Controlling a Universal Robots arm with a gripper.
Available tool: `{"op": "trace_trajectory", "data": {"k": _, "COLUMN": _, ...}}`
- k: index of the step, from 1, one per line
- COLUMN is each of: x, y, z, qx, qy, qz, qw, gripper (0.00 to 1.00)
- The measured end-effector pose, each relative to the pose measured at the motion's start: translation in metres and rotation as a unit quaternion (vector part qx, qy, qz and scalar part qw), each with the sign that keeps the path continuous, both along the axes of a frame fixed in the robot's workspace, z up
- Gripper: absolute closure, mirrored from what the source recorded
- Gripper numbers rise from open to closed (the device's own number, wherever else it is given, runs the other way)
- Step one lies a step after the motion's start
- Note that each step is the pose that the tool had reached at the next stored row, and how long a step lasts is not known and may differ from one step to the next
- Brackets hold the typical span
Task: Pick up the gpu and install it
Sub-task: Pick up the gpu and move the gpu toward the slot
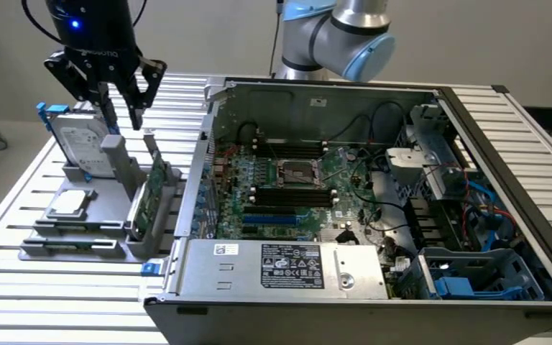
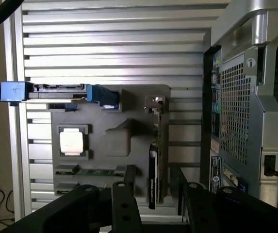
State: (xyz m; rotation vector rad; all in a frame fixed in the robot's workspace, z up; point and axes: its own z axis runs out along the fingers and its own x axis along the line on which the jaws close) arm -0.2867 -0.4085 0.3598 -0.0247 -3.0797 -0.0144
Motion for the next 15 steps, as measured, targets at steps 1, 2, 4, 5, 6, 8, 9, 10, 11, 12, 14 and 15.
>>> {"op": "trace_trajectory", "data": {"k": 1, "x": 0.000, "y": -0.0017, "z": -0.0018, "qx": 0.0000, "qy": 0.0000, "qz": 0.000, "qw": 1.0000, "gripper": 0.58}}
{"op": "trace_trajectory", "data": {"k": 2, "x": 0.000, "y": -0.0035, "z": -0.0036, "qx": 0.0000, "qy": 0.0000, "qz": 0.000, "qw": 1.0000, "gripper": 0.58}}
{"op": "trace_trajectory", "data": {"k": 4, "x": 0.000, "y": -0.0069, "z": -0.0072, "qx": 0.0001, "qy": -0.0001, "qz": 0.000, "qw": 1.0000, "gripper": 0.58}}
{"op": "trace_trajectory", "data": {"k": 5, "x": 0.000, "y": -0.0086, "z": -0.0091, "qx": 0.0001, "qy": -0.0001, "qz": 0.000, "qw": 1.0000, "gripper": 0.58}}
{"op": "trace_trajectory", "data": {"k": 6, "x": 0.000, "y": -0.0102, "z": -0.0110, "qx": 0.0001, "qy": -0.0001, "qz": 0.000, "qw": 1.0000, "gripper": 0.58}}
{"op": "trace_trajectory", "data": {"k": 8, "x": 0.000, "y": -0.0128, "z": -0.0146, "qx": 0.0000, "qy": 0.0000, "qz": 0.001, "qw": 1.0000, "gripper": 0.58}}
{"op": "trace_trajectory", "data": {"k": 9, "x": 0.000, "y": -0.0139, "z": -0.0163, "qx": 0.0000, "qy": 0.0000, "qz": 0.001, "qw": 1.0000, "gripper": 0.58}}
{"op": "trace_trajectory", "data": {"k": 10, "x": 0.000, "y": -0.0148, "z": -0.0182, "qx": 0.0000, "qy": 0.0000, "qz": 0.002, "qw": 1.0000, "gripper": 0.58}}
{"op": "trace_trajectory", "data": {"k": 11, "x": 0.000, "y": -0.0155, "z": -0.0199, "qx": 0.0000, "qy": 0.0000, "qz": 0.002, "qw": 1.0000, "gripper": 0.58}}
{"op": "trace_trajectory", "data": {"k": 12, "x": 0.000, "y": -0.0161, "z": -0.0217, "qx": 0.0000, "qy": 0.0000, "qz": 0.003, "qw": 1.0000, "gripper": 0.58}}
{"op": "trace_trajectory", "data": {"k": 14, "x": 0.000, "y": -0.0169, "z": -0.0254, "qx": 0.0000, "qy": 0.0000, "qz": 0.005, "qw": 1.0000, "gripper": 0.58}}
{"op": "trace_trajectory", "data": {"k": 15, "x": 0.000, "y": -0.0171, "z": -0.0273, "qx": 0.0001, "qy": 0.0000, "qz": 0.006, "qw": 1.0000, "gripper": 0.58}}
